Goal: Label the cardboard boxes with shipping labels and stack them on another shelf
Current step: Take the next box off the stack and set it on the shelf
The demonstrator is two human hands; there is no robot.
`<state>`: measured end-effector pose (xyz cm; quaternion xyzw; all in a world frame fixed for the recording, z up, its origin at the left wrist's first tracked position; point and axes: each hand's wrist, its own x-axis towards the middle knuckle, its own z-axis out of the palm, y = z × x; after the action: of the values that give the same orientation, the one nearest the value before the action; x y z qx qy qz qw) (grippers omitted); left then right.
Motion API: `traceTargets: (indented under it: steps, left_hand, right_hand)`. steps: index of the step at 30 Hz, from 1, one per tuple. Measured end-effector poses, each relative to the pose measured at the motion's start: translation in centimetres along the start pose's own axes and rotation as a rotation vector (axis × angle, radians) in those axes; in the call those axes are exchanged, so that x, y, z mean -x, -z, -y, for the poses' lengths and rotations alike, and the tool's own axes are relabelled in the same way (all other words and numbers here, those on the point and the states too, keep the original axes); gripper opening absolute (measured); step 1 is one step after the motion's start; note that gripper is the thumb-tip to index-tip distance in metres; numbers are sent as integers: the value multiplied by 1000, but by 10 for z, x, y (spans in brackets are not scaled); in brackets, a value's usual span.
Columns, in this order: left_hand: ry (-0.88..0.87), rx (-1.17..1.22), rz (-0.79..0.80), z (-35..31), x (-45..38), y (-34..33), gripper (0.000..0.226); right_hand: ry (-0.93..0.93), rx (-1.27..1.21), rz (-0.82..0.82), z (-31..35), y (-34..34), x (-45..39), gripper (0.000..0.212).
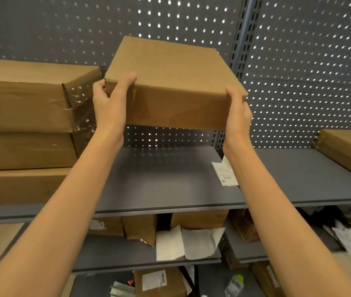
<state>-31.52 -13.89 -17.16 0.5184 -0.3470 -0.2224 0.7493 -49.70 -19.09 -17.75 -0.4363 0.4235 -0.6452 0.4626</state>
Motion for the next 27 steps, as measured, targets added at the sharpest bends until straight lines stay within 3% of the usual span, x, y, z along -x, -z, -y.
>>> traceTargets:
  steps: [9, 19, 23, 27]
  left_hand:
    - [8, -76, -39, 59, 21, 17, 54]
    - [168, -152, -79, 117, 32, 32, 63]
    - [199, -165, -77, 129, 39, 38, 63]
    - [234, -189, -81, 137, 42, 42, 65]
  right_hand:
    - [-59, 2, -8, -63, 20, 8, 23]
    - [-161, 100, -13, -118, 31, 13, 45]
    - [-179, 136, -12, -132, 35, 16, 29]
    - [-217, 156, -10, -143, 38, 18, 46]
